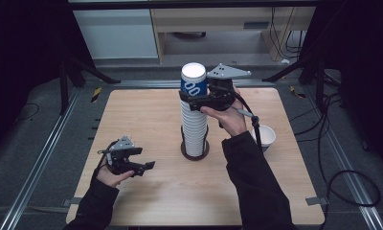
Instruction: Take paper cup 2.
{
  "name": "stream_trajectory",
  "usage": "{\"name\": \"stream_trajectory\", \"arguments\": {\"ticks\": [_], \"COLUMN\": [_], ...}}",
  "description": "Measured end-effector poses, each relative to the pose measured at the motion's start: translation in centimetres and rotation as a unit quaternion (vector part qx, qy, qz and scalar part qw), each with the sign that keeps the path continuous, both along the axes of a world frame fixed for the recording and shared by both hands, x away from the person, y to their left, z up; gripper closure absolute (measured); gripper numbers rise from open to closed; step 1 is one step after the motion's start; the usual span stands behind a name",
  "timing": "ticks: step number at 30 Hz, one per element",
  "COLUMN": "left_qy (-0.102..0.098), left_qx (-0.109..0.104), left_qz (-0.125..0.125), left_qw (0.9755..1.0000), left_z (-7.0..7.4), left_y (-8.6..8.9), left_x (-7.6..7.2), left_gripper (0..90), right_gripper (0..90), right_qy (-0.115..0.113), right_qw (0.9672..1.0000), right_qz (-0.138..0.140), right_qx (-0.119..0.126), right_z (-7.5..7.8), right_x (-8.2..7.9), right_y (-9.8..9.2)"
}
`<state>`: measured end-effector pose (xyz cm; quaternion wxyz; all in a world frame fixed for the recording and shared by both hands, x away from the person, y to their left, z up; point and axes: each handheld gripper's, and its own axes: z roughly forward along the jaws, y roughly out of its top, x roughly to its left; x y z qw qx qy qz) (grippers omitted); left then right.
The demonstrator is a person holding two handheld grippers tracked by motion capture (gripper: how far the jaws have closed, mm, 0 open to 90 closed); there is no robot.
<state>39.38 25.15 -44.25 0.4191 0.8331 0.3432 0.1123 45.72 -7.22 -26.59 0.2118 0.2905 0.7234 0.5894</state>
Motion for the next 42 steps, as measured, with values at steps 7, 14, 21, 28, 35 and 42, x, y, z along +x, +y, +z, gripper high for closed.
{"name": "stream_trajectory", "arguments": {"ticks": [7,14,21,28,35,42], "left_qy": [0.0,0.0,0.0,0.0,0.0,0.0], "left_qx": [0.0,-0.001,-0.001,-0.002,-0.002,-0.002], "left_qz": [0.0,-0.001,0.0,0.001,0.0,0.0], "left_qw": [1.0,1.0,1.0,1.0,1.0,1.0], "left_z": [0.0,0.0,0.0,0.0,0.0,0.1], "left_y": [0.0,0.0,0.0,0.0,0.1,0.1], "left_x": [0.0,0.0,0.0,0.0,0.0,0.0], "left_gripper": [17.5,17.5,17.5,17.5,17.5,17.5], "right_gripper": [19.4,19.9,20.3,20.4,20.5,20.5], "right_qy": [-0.009,-0.006,-0.011,-0.017,-0.029,-0.043], "right_qw": [0.9999,0.9999,0.9999,0.9998,0.9996,0.999], "right_qz": [-0.004,-0.004,-0.003,-0.001,-0.002,-0.005], "right_qx": [-0.008,-0.014,-0.005,0.002,0.005,0.01], "right_z": [0.1,0.3,1.1,2.4,3.9,5.0], "right_x": [-0.2,-0.3,-0.4,-0.4,-0.6,-0.8], "right_y": [0.0,0.0,-0.1,-0.2,-0.1,-0.4]}}
